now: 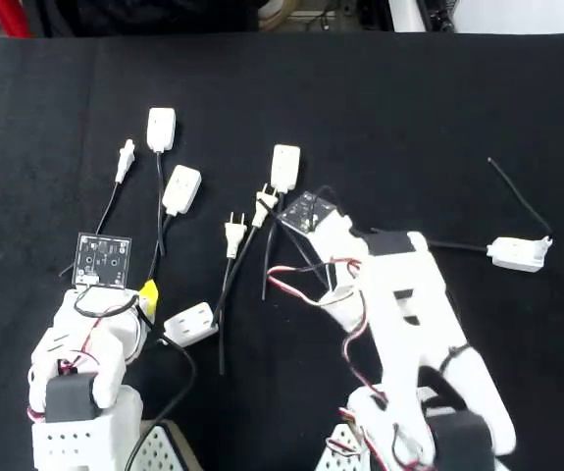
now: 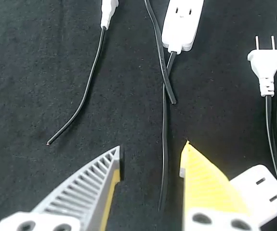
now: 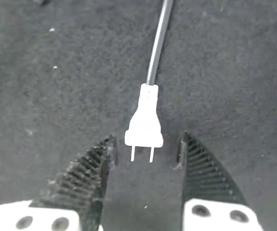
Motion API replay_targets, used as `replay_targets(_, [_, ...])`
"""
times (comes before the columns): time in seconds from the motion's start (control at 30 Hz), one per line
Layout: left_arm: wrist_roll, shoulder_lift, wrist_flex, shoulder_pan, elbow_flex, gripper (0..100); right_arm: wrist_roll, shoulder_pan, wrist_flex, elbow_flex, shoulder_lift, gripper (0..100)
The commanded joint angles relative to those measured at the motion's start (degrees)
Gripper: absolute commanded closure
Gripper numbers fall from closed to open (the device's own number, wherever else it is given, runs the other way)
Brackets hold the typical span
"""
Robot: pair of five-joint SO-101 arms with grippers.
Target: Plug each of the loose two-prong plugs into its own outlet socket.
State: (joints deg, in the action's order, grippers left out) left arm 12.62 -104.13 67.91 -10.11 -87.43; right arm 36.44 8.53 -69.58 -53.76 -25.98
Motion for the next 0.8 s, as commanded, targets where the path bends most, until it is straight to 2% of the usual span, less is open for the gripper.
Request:
replay_targets(0.0, [0.35, -0.35, 0.35, -0.40, 0.31, 79, -2.02, 1.05, -1.14, 2.07, -1.45, 78.9])
replay_targets(0.5, [0.35, -0.35, 0.35, -0.48, 0.31, 79, -5.01, 1.23, 4.22, -1.45, 5.58, 79.0])
replay_targets(0.77, [0.35, -0.35, 0.35, -0.48, 0.31, 79, -9.05, 8.35, 3.60, 0.31, 5.23, 79.6])
